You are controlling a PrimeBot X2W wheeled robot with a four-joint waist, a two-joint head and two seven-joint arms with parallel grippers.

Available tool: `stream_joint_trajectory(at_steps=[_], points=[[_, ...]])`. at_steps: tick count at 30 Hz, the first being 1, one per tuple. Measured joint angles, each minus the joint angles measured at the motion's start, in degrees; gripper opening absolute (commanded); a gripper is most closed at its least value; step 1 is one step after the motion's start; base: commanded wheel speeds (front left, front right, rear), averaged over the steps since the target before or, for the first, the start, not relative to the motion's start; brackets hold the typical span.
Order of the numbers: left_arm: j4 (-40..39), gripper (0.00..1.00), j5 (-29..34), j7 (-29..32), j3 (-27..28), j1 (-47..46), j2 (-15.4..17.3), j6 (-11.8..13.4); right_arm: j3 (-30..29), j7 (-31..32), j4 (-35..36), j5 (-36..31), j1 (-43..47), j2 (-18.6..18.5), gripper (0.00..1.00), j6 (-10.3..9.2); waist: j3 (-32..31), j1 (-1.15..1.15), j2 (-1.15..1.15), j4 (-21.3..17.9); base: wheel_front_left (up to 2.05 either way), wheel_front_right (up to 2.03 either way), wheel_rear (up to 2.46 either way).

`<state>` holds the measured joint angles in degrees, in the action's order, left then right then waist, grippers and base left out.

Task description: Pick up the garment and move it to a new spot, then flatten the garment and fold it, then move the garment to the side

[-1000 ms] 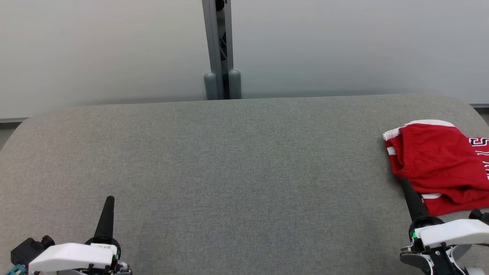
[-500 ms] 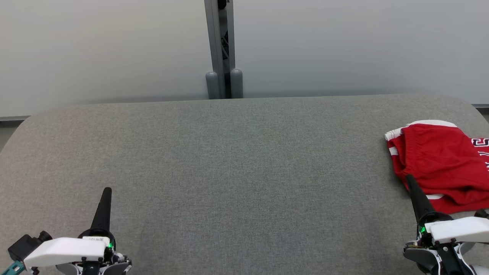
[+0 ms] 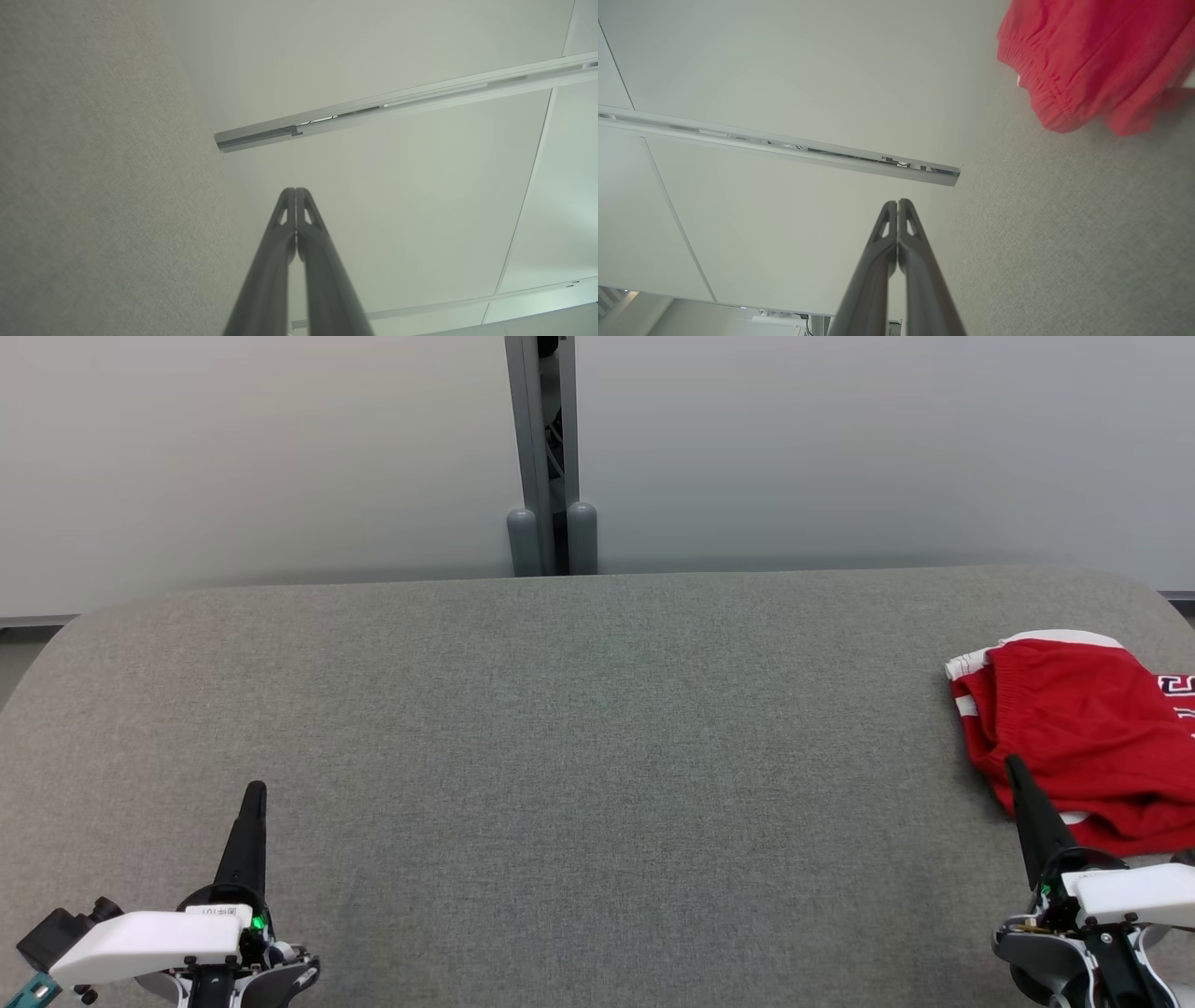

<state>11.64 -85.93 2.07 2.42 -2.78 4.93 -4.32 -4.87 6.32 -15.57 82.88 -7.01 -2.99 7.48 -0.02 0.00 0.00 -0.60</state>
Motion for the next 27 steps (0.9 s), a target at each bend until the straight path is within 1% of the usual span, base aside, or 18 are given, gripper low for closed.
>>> stream_joint_trajectory(at_steps=[27], points=[[1.9,0.00,-6.9,2.3,3.1,-2.3,-1.9,-3.2,-1.9,1.5,-0.4,9.5,-0.8,0.0,0.00,0.00,0.2,0.00,0.00,0.6,0.00,0.00,0.00]])
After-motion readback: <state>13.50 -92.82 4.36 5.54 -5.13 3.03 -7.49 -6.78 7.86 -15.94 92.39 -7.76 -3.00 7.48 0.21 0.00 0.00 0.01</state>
